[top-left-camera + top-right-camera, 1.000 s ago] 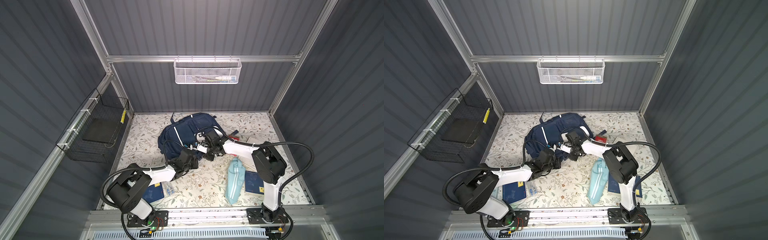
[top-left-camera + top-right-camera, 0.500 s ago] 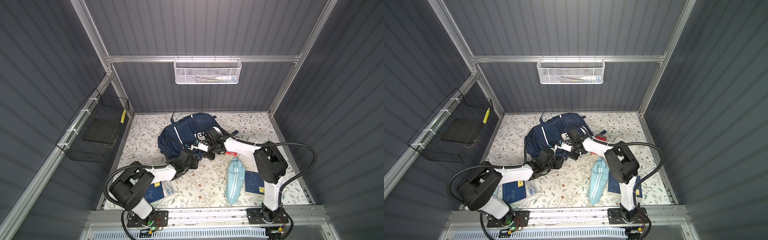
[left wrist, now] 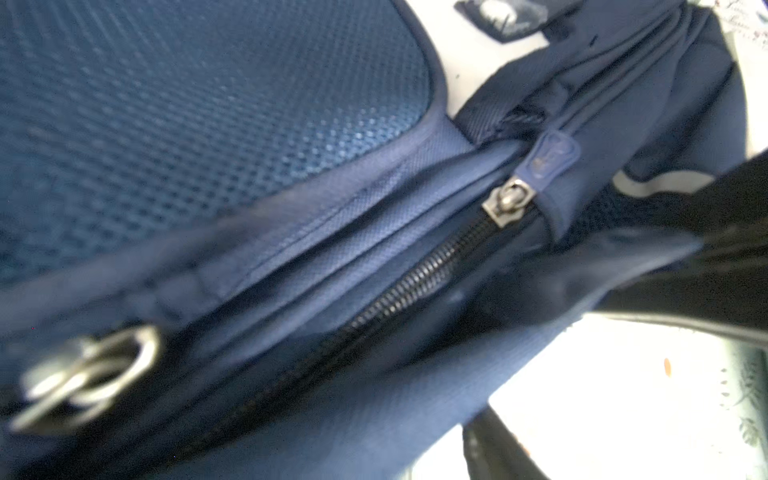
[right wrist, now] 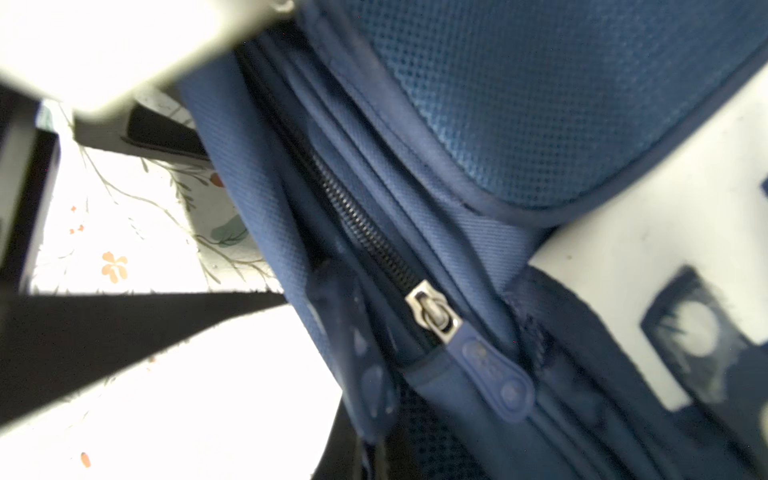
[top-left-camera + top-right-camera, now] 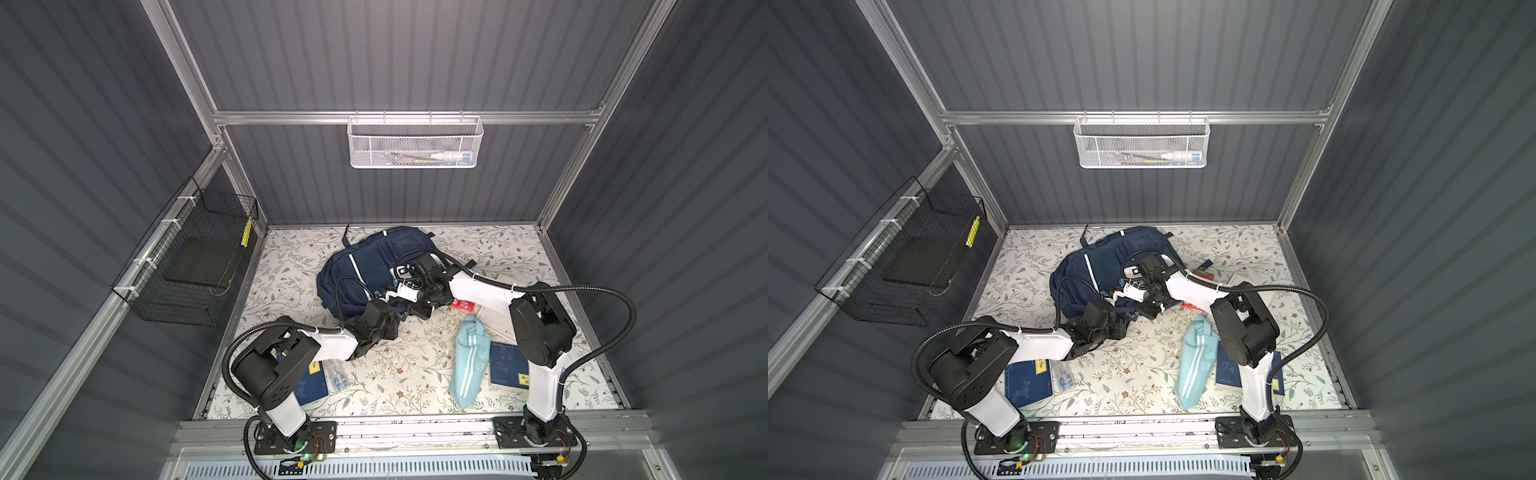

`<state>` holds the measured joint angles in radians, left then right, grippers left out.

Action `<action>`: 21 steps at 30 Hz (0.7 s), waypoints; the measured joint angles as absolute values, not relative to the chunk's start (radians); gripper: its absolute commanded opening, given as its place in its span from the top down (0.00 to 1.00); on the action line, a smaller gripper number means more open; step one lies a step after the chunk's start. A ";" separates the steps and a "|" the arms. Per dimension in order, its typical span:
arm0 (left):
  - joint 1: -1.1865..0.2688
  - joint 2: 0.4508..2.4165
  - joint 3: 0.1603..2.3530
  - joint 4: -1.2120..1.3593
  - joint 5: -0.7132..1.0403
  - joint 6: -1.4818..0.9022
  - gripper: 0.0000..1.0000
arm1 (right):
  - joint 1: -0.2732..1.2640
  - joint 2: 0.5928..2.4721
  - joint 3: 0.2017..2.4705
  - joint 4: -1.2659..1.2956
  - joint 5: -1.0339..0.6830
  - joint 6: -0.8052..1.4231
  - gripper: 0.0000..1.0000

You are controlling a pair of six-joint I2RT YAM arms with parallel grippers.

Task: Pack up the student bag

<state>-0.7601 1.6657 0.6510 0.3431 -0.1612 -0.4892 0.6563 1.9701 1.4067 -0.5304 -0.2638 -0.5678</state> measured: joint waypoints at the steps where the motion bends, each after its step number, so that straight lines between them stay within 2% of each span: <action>1: -0.760 1.666 0.651 0.344 -0.162 -0.489 0.40 | 0.656 1.970 1.407 -0.531 -0.265 -0.568 1.00; 10: -0.766 1.706 0.658 0.419 -0.181 -0.493 0.30 | 0.643 1.974 1.417 -0.544 -0.282 -0.558 1.00; 13: -0.767 1.720 0.665 0.436 -0.187 -0.497 0.35 | 0.641 1.974 1.420 -0.548 -0.281 -0.551 1.00; 18: -0.771 1.746 0.679 0.456 -0.199 -0.498 0.52 | 0.636 1.974 1.420 -0.549 -0.275 -0.539 1.00; 20: -0.771 1.753 0.685 0.455 -0.202 -0.497 0.47 | 0.635 1.974 1.420 -0.549 -0.273 -0.535 1.00; 21: -0.771 1.753 0.685 0.456 -0.202 -0.500 0.39 | 0.635 1.975 1.420 -0.548 -0.274 -0.533 1.00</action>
